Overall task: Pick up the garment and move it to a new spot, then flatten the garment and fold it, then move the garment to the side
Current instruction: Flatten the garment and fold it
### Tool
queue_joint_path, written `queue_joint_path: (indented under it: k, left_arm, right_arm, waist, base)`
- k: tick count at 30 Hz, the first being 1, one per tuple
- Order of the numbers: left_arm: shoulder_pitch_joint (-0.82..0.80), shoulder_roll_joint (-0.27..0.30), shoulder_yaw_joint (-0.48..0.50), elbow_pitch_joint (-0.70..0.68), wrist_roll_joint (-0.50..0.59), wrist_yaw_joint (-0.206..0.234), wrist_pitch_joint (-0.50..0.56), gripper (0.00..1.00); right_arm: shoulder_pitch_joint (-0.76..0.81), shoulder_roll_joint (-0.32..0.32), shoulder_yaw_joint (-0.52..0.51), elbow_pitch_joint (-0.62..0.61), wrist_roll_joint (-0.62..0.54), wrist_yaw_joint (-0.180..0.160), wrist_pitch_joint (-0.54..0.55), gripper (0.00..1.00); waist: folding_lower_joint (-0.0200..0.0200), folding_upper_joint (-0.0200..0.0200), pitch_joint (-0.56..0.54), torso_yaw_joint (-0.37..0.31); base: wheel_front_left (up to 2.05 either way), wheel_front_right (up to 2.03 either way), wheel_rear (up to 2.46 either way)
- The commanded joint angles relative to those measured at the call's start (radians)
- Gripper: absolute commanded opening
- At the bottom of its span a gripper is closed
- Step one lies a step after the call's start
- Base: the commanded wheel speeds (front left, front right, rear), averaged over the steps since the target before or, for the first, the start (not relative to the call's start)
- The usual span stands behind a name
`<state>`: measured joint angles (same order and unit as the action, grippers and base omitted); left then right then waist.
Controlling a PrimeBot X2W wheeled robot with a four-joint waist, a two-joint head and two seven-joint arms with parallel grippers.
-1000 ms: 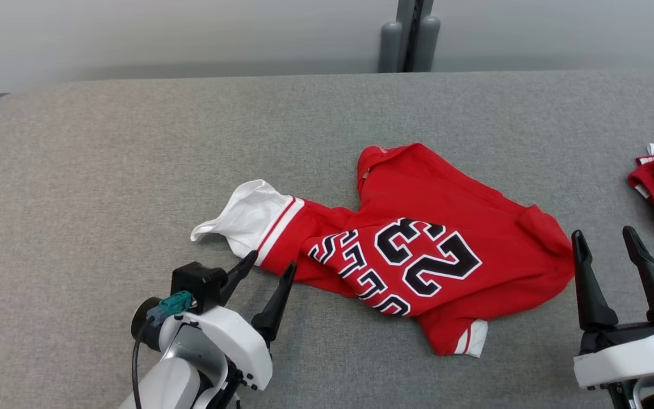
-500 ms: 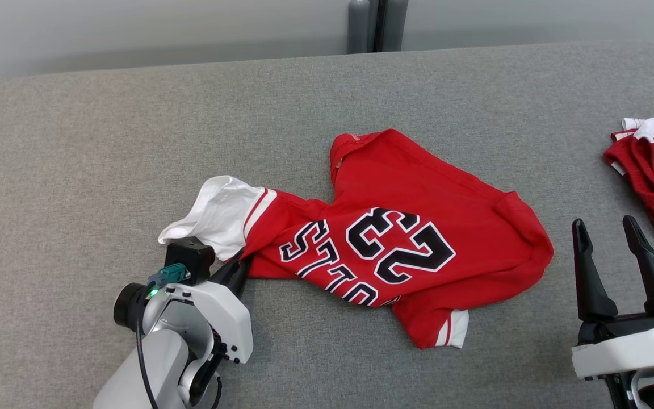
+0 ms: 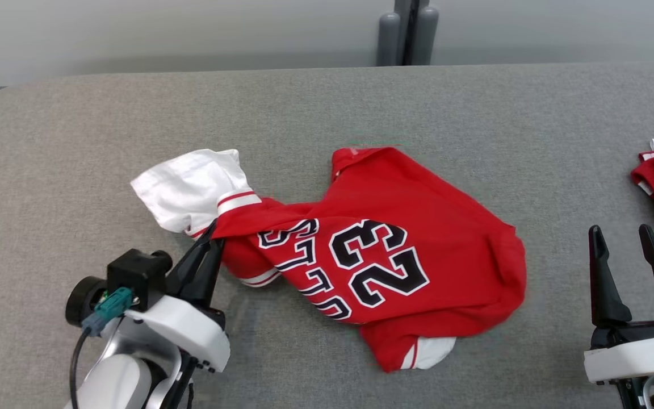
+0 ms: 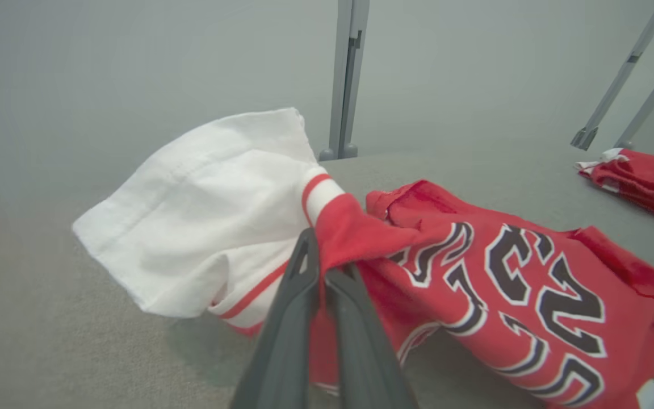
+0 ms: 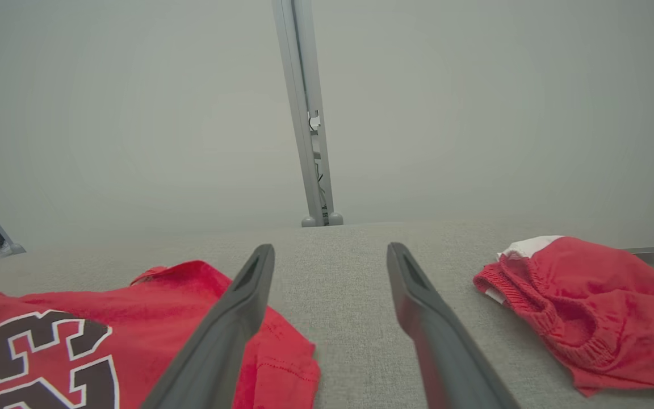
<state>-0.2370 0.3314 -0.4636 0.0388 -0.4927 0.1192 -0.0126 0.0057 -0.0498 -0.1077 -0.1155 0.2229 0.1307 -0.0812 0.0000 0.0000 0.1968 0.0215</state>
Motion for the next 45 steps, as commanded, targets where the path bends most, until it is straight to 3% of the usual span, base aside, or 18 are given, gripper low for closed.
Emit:
queue_joint_path:
  k: [1,5,9,14,18,24,30,40,41,42,43,45]
  left_arm:
    - [0.019,0.018,0.013,-0.033,0.008,0.017,0.006,0.0]
    - [0.087,0.076,0.052,-0.242,0.031,0.091,0.05,0.0]
    - [0.1,0.131,0.081,-0.392,0.068,0.13,0.091,0.0]
    - [0.034,0.17,0.094,-0.487,0.106,0.126,0.123,0.0]
    - [-0.06,0.158,0.092,-0.479,0.103,0.103,0.129,0.0]
    - [-0.197,0.089,0.055,-0.318,0.061,0.046,0.113,0.0]
    - [-0.291,0.008,0.023,-0.025,0.005,-0.022,0.065,0.0]
    - [-0.382,-0.071,0.035,0.404,-0.057,-0.085,-0.02,0.0]
    - [-0.387,-0.08,0.038,0.439,-0.067,-0.09,-0.03,0.11]
    - [-0.392,-0.085,0.043,0.468,-0.073,-0.095,-0.04,0.38]
    - [-0.397,-0.088,0.045,0.495,-0.077,-0.101,-0.051,1.0]
    - [-0.406,-0.099,0.051,0.537,-0.089,-0.115,-0.079,1.0]
  right_arm:
    - [0.002,-0.003,-0.002,0.001,0.007,0.0,-0.008,1.0]
    - [0.001,-0.003,-0.001,0.005,0.011,0.0,-0.008,1.0]
    - [-0.013,-0.004,0.002,0.009,0.015,0.0,-0.011,1.0]
    - [-0.026,-0.004,0.009,0.015,0.025,0.0,-0.014,1.0]
    - [-0.04,-0.004,0.013,0.021,0.035,0.0,-0.024,1.0]
    - [-0.053,-0.004,0.025,0.043,0.056,0.0,-0.037,1.0]
    - [-0.066,-0.003,0.038,0.06,0.07,0.0,-0.053,1.0]
    - [-0.08,-0.004,0.037,0.083,0.075,0.0,-0.063,1.0]
    - [-0.08,-0.004,0.037,0.084,0.074,0.0,-0.063,1.0]
    - [-0.081,-0.004,0.037,0.085,0.072,0.0,-0.061,1.0]
    - [-0.083,-0.004,0.037,0.087,0.07,0.0,-0.06,1.0]
    - [-0.083,-0.004,0.038,0.09,0.067,0.0,-0.057,1.0]
  waist:
    - [0.0,0.0,-0.007,0.017]
    - [0.0,0.0,-0.011,0.043]
    - [0.0,0.0,-0.004,0.053]
    - [0.0,0.0,0.01,0.031]
    - [0.0,0.0,0.027,-0.012]
    - [0.0,0.0,0.06,-0.091]
    - [0.0,0.0,0.104,-0.151]
    - [0.0,0.0,0.129,-0.165]
    - [0.0,0.0,0.127,-0.162]
    - [0.0,0.0,0.125,-0.158]
    - [0.0,0.0,0.123,-0.153]
    - [0.0,0.0,0.114,-0.142]
  base:
    - [0.0,0.0,0.0]
    - [0.0,0.0,0.0]
    - [0.0,0.0,0.0]
    - [0.0,0.0,0.0]
    - [0.0,0.0,0.0]
    - [0.0,0.0,0.0]
    - [0.0,0.0,0.0]
    - [0.0,0.0,0.0]
    - [0.0,0.0,0.0]
    - [0.0,0.0,0.0]
    - [0.0,0.0,0.0]
    - [0.0,0.0,0.0]
